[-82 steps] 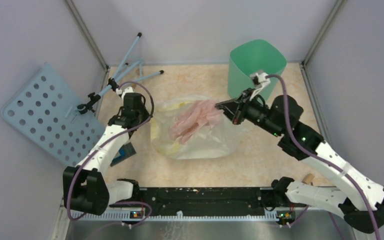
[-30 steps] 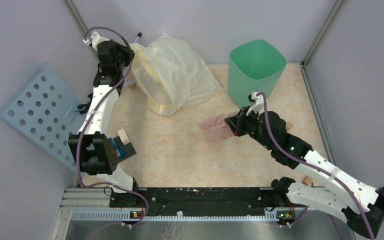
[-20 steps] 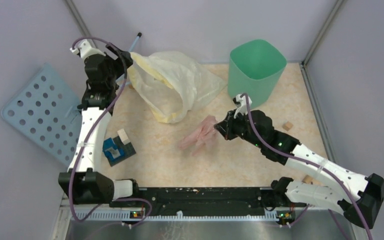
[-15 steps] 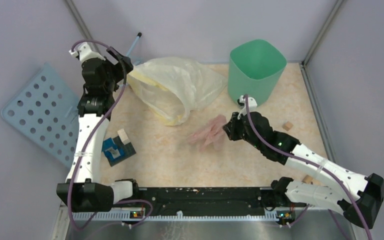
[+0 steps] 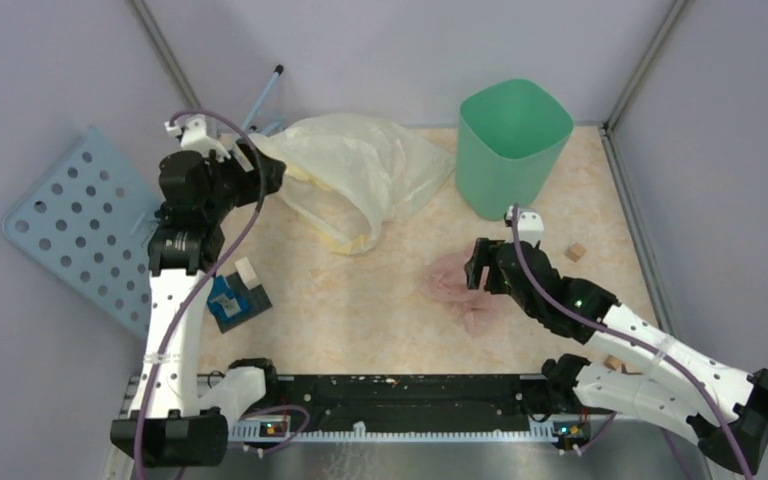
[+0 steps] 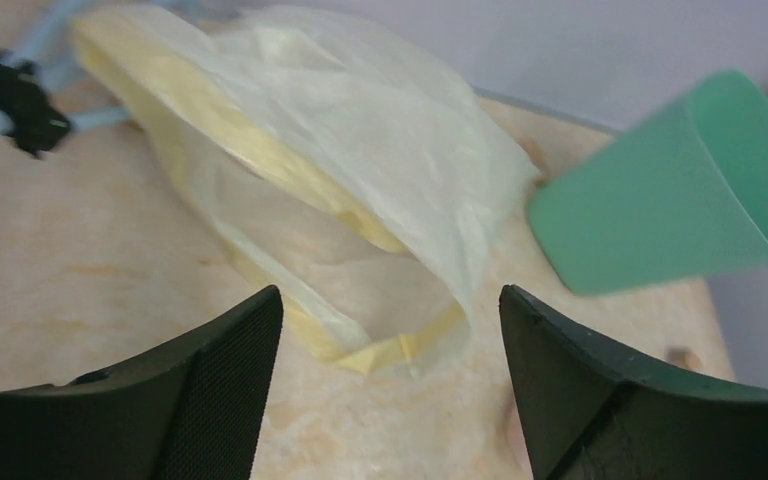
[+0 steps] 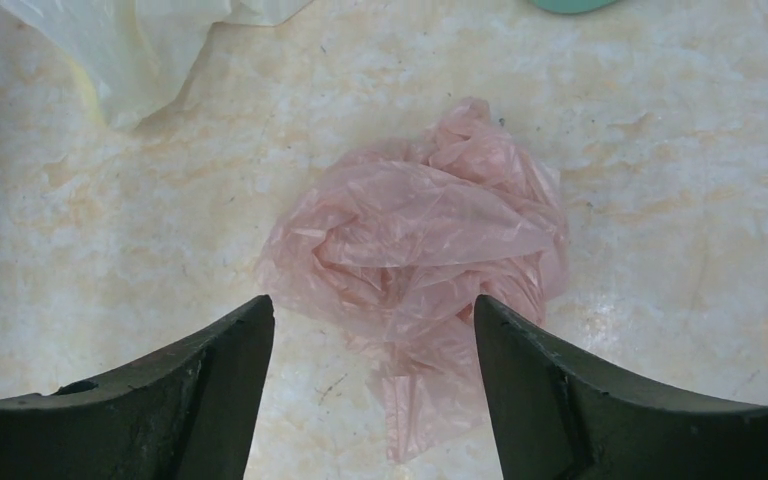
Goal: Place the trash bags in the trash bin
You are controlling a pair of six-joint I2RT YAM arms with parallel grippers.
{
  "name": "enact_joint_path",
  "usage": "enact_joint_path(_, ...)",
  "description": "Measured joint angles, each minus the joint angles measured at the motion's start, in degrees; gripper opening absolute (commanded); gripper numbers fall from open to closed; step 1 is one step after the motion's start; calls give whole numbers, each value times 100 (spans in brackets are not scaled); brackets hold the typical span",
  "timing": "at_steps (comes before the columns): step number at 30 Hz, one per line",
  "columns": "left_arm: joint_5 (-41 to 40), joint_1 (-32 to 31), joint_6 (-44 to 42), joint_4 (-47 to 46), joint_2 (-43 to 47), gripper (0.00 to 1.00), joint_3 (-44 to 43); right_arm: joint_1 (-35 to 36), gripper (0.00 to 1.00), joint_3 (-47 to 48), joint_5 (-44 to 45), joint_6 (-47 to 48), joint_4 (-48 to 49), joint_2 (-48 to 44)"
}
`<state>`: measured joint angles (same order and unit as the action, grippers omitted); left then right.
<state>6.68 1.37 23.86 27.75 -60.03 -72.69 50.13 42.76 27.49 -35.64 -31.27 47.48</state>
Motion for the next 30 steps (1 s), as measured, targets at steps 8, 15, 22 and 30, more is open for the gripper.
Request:
enact_joint_path(8,1635,-1016,48,-109,229,68,1001,0,73,-48,323,-267,-348,-107)
enact_joint_path(15,1467,-2857,247,-546,52,62,1158,0,67,-385,490,-857,-623,-243)
enact_joint_path(22,656,-4629,299,-929,-575,68,1606,0,62,-914,573,-1659,-710,-745)
enact_joint_path(30,595,-4839,354,-1578,-1110,99,2723,0,69,-1628,273,-2210,-645,-761)
